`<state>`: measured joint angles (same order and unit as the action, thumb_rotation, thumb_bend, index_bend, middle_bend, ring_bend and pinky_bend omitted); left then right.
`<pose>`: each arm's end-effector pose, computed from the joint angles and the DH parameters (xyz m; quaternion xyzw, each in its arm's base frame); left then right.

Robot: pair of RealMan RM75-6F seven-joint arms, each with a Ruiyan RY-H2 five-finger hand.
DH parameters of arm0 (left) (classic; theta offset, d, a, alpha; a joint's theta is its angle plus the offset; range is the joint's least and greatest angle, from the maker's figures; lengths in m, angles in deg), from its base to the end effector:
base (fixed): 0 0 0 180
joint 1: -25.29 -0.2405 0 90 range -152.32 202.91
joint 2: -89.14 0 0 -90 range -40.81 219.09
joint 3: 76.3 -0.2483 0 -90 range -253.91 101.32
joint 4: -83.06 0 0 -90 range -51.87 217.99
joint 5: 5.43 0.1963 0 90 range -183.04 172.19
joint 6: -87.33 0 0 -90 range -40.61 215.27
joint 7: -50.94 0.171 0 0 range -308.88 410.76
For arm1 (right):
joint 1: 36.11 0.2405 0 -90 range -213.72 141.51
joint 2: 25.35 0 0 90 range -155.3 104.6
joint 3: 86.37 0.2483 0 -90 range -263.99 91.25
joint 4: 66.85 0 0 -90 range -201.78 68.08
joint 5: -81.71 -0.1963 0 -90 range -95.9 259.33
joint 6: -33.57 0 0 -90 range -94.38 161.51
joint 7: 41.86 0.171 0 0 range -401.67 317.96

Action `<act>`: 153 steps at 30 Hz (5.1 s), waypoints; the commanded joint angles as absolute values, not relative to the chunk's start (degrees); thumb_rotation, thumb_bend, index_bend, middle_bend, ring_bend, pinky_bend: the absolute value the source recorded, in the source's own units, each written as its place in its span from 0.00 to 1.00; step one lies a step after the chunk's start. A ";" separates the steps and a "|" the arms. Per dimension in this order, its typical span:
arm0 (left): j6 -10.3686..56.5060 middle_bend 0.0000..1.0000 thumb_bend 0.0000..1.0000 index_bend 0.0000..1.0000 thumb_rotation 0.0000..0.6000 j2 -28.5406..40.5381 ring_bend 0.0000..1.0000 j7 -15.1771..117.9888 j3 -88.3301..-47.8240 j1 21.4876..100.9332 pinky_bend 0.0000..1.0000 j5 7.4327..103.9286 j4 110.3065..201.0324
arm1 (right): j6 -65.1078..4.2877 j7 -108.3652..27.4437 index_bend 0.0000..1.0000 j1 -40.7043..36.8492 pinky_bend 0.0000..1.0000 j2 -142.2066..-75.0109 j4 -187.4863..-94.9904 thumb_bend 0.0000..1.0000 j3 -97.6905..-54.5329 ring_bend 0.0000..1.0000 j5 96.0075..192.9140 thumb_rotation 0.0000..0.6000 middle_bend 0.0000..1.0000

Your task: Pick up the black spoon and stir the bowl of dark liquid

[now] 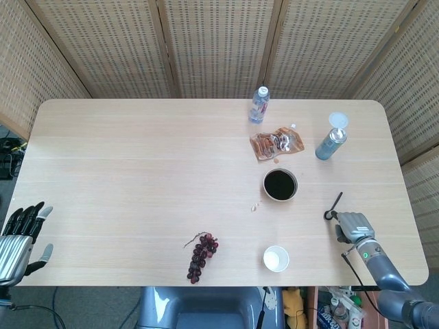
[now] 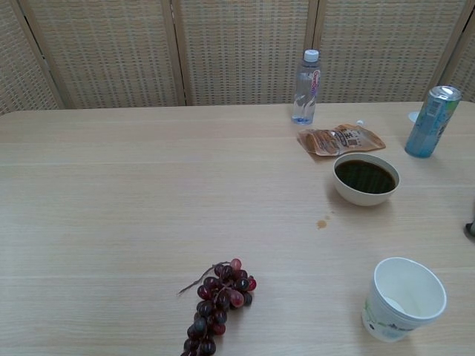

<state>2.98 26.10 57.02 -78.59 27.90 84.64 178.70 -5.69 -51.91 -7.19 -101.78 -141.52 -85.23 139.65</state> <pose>-0.2939 0.1751 0.1485 -0.6407 -0.3915 -0.3401 0.5662 -0.3467 -0.3032 0.0406 0.6930 -0.5218 0.1323 0.4796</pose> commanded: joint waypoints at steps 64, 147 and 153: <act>2.30 0.00 0.44 0.00 1.00 26.14 0.00 57.47 -79.17 26.99 0.00 84.48 178.97 | -0.19 -54.25 0.28 -2.55 1.00 -105.06 -129.47 0.92 -84.53 1.00 136.42 1.00 0.97; 2.74 0.00 0.44 0.00 1.00 25.06 0.00 56.00 -79.57 26.79 0.00 84.78 177.26 | -9.84 -53.39 0.29 -7.93 1.00 -98.24 -148.68 0.92 -88.86 1.00 145.14 1.00 0.97; 2.66 0.00 0.44 0.00 1.00 25.20 0.00 56.22 -79.56 26.79 0.00 84.89 177.51 | -9.29 -52.57 0.29 -8.19 1.00 -99.12 -146.91 0.92 -88.97 1.00 145.08 1.00 0.97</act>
